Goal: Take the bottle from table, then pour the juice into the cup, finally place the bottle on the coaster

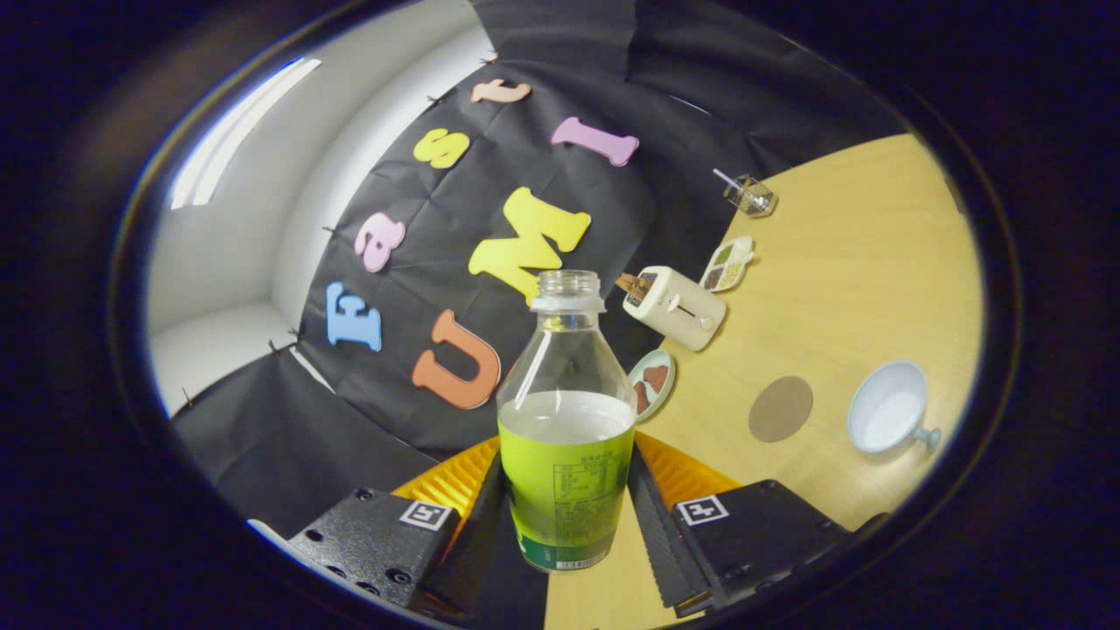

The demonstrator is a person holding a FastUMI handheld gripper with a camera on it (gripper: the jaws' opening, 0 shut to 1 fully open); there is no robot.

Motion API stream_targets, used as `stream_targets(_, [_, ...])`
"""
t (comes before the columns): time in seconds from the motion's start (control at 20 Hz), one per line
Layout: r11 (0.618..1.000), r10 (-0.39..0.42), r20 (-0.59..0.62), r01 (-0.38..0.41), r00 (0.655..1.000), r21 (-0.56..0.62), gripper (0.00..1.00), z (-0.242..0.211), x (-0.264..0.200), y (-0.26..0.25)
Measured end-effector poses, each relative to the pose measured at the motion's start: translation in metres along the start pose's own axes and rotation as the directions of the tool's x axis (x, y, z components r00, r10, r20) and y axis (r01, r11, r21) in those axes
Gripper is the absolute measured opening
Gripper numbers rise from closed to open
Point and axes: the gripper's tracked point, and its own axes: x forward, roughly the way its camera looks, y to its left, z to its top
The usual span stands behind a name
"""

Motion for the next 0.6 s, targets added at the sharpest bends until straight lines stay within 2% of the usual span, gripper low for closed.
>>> stream_targets(0.1, [0.987, -0.016, 0.0, 0.016, 1.0, -0.157, 0.79, 0.001, 0.011, -0.001])
stream_targets(0.2, [0.946, -0.059, 0.016, 0.061, 0.998, -0.317, 0.79, 0.003, 0.023, -0.013])
stream_targets(0.4, [0.865, -0.117, 0.066, 0.134, 0.991, -0.484, 0.79, 0.01, 0.048, -0.037])
stream_targets(0.45, [0.834, -0.14, 0.082, 0.163, 0.987, -0.527, 0.79, 0.014, 0.054, -0.046])
stream_targets(0.6, [0.7, -0.24, 0.131, 0.265, 0.962, -0.663, 0.8, 0.021, 0.073, -0.086])
